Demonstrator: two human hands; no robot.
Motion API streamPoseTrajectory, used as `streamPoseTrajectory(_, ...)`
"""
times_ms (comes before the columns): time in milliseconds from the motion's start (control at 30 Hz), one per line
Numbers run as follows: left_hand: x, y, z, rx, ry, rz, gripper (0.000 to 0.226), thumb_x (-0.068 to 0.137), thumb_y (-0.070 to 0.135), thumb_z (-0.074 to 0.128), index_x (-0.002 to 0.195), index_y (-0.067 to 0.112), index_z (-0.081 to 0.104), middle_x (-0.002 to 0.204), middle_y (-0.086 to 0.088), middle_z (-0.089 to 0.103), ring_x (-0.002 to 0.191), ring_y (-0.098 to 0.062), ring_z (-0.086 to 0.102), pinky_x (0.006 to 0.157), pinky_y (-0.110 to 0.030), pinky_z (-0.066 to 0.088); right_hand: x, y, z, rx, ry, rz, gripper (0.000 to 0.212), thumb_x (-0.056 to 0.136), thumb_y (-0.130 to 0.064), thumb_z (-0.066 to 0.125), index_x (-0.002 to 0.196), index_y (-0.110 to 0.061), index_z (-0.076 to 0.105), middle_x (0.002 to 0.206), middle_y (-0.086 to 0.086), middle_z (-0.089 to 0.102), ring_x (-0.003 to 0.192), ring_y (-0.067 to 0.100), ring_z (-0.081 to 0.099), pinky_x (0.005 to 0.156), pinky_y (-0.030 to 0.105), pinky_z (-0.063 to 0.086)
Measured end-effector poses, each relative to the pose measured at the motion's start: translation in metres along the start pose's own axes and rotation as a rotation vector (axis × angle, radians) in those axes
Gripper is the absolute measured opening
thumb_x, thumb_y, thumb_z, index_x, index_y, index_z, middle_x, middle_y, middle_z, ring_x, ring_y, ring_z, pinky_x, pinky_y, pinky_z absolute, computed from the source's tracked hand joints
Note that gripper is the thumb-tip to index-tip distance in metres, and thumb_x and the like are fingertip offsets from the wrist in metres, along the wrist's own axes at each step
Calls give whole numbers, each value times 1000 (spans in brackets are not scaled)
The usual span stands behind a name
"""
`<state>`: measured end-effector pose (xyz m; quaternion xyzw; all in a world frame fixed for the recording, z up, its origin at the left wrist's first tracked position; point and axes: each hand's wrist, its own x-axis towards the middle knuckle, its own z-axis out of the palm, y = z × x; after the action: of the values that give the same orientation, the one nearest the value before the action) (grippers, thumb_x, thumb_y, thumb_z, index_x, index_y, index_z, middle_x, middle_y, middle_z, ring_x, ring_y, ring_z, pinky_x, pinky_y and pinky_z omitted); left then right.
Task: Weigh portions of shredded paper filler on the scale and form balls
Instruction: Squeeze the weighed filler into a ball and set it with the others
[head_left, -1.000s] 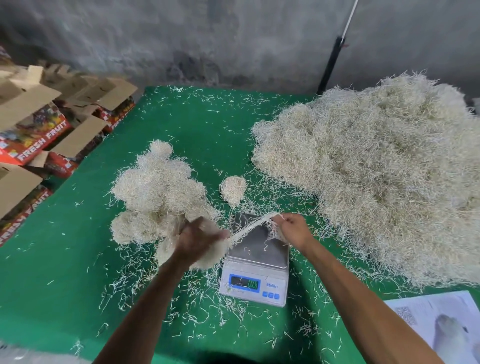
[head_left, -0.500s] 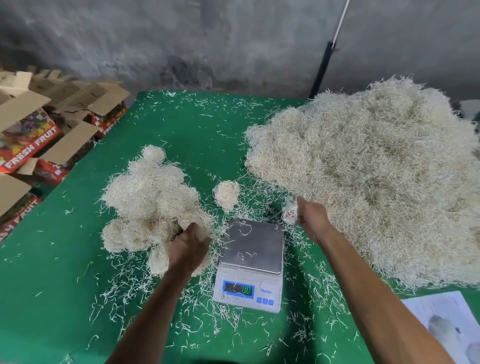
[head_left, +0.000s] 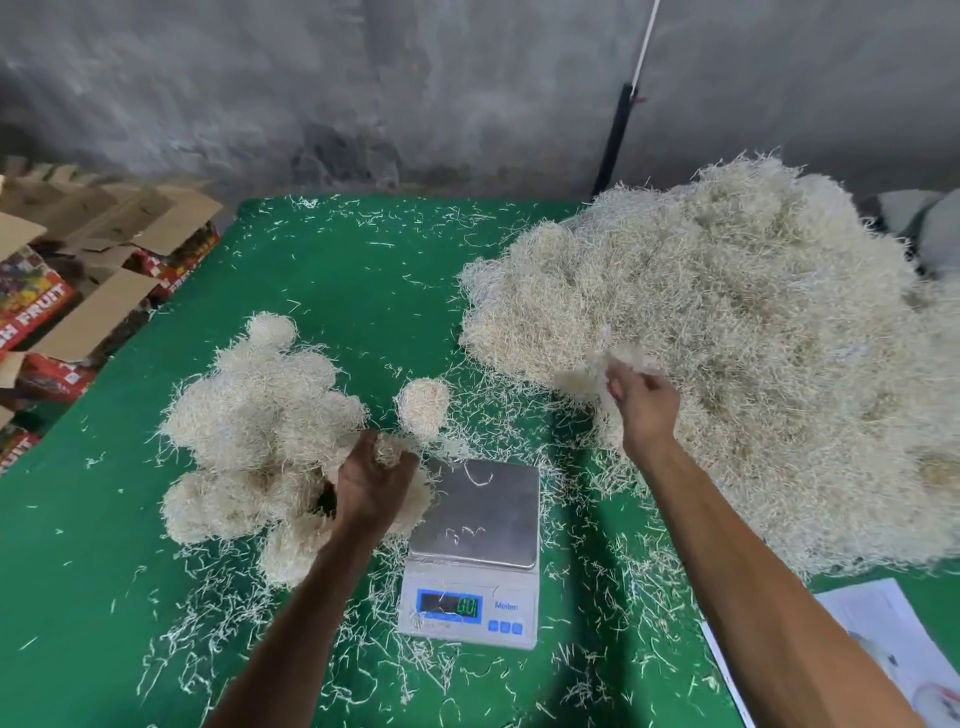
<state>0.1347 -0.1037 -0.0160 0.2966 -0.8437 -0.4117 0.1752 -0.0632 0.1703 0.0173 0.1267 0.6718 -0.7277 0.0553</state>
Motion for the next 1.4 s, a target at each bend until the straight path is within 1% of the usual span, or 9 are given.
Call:
streamPoseTrajectory(167, -6, 22, 24, -234, -101, -187, 58, 93, 20, 69, 139, -5, 45, 77, 8, 60, 61, 3, 64, 44, -20, 51, -7, 24, -12, -416, -50, 27, 63, 99, -33, 70, 150, -5, 45, 151, 13, 52, 137, 31, 53, 109, 36, 44)
streamPoseTrajectory(267, -15, 34, 35, -494, -248, -361, 37, 93, 32, 68, 119, 14, 50, 104, 1, 58, 101, -32, 64, 68, -36, 55, -38, 52, -11, -320, -181, 91, 28, 105, -32, 59, 114, -9, 70, 117, 18, 73, 109, 35, 71, 95, 35, 59)
streamPoseTrajectory(400, -25, 43, 42, -694, -388, -417, 65, 83, 41, 76, 126, 2, 48, 119, -19, 56, 104, -44, 64, 74, -62, 58, -88, 51, 19, -262, -517, 223, 68, 103, -64, 36, 118, -6, 68, 114, 22, 73, 101, 27, 70, 100, 46, 56)
streamPoseTrajectory(600, -34, 63, 52, -341, -398, -47, 20, 84, 37, 60, 94, 20, 62, 86, 0, 69, 86, -29, 67, 64, -36, 58, -123, 46, 43, 12, -781, 570, 60, 110, -52, 23, 131, -15, 65, 105, 1, 79, 109, 13, 73, 94, 29, 57)
streamPoseTrajectory(767, -26, 35, 45, 129, -354, 213, 54, 91, 23, 67, 134, 6, 39, 120, 0, 42, 115, -18, 42, 101, -33, 38, -120, 54, 62, -423, -619, 359, 42, 108, -33, 49, 142, -7, 50, 135, 11, 57, 126, 26, 56, 115, 47, 41)
streamPoseTrajectory(867, -25, 30, 33, -162, -445, 9, 49, 87, 23, 71, 128, 11, 47, 107, 8, 55, 91, -9, 60, 72, -16, 50, -115, 58, 72, -519, -481, 68, 52, 103, -35, 62, 147, -9, 50, 130, 12, 64, 103, 22, 60, 102, 41, 52)
streamPoseTrajectory(967, -25, 16, 27, -197, -318, -85, 32, 87, 29, 52, 103, 3, 58, 88, -2, 62, 65, -6, 52, 60, -24, 42, -118, 64, 80, -760, -306, -353, 63, 101, -56, 57, 149, -16, 49, 149, 9, 52, 132, 23, 52, 116, 43, 41)
streamPoseTrajectory(1167, -34, -29, 21, -120, -130, -237, 25, 98, 16, 52, 119, 4, 55, 100, -5, 66, 72, -8, 58, 52, -15, 42, -125, 95, 83, -1355, -641, -630, 78, 95, -74, 46, 155, -26, 35, 165, 9, 33, 148, 31, 38, 120, 55, 35)
streamPoseTrajectory(1400, -39, -36, 20, -134, -105, -227, 36, 93, 12, 52, 113, -17, 50, 77, -24, 53, 47, -1, 40, 36, -6, 29, -125, 95, 59, -862, -411, -534, 74, 104, -72, 25, 149, -18, 49, 158, 7, 46, 143, 23, 46, 118, 55, 38)
